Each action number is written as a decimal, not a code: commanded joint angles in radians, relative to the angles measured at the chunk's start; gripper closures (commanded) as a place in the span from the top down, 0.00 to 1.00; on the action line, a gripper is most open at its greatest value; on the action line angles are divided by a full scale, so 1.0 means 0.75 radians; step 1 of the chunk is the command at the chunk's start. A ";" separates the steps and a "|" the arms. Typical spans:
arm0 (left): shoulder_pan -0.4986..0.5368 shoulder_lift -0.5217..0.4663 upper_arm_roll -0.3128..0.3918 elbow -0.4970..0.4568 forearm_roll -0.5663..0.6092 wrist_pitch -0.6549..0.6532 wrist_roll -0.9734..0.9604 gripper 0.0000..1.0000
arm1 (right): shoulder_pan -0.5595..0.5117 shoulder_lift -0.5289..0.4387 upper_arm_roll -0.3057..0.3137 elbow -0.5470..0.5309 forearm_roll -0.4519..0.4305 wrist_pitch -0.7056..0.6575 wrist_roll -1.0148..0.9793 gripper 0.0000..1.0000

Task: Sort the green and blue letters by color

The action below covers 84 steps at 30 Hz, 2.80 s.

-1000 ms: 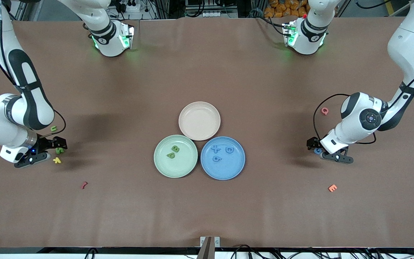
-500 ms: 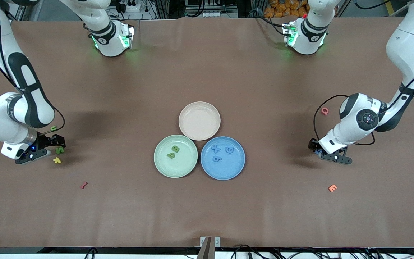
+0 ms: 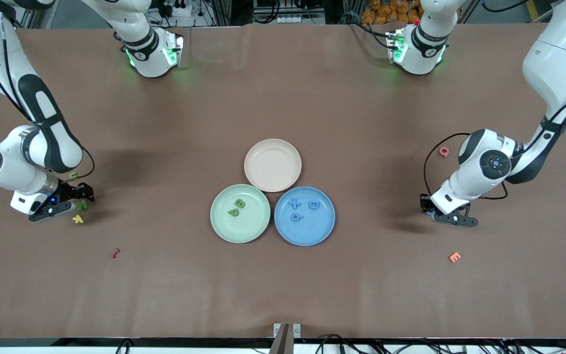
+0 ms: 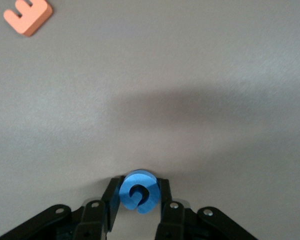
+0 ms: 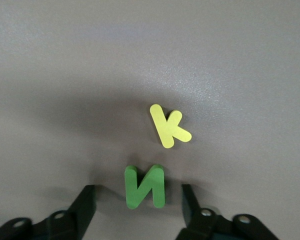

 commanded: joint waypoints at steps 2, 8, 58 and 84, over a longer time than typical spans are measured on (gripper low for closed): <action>-0.014 -0.066 0.012 0.019 0.025 -0.055 -0.058 0.00 | -0.018 -0.009 0.016 -0.014 0.014 0.020 -0.022 0.53; 0.001 -0.089 0.010 0.017 0.023 -0.074 -0.055 0.00 | -0.018 -0.002 0.018 -0.010 0.014 0.020 -0.022 0.27; -0.744 0.069 0.055 0.412 0.029 -0.067 -1.227 0.00 | 0.653 0.083 0.294 0.505 0.082 -0.363 1.822 0.00; -1.010 0.138 0.259 0.530 0.035 -0.002 -1.289 1.00 | 0.796 0.169 0.294 0.577 0.045 -0.328 2.074 1.00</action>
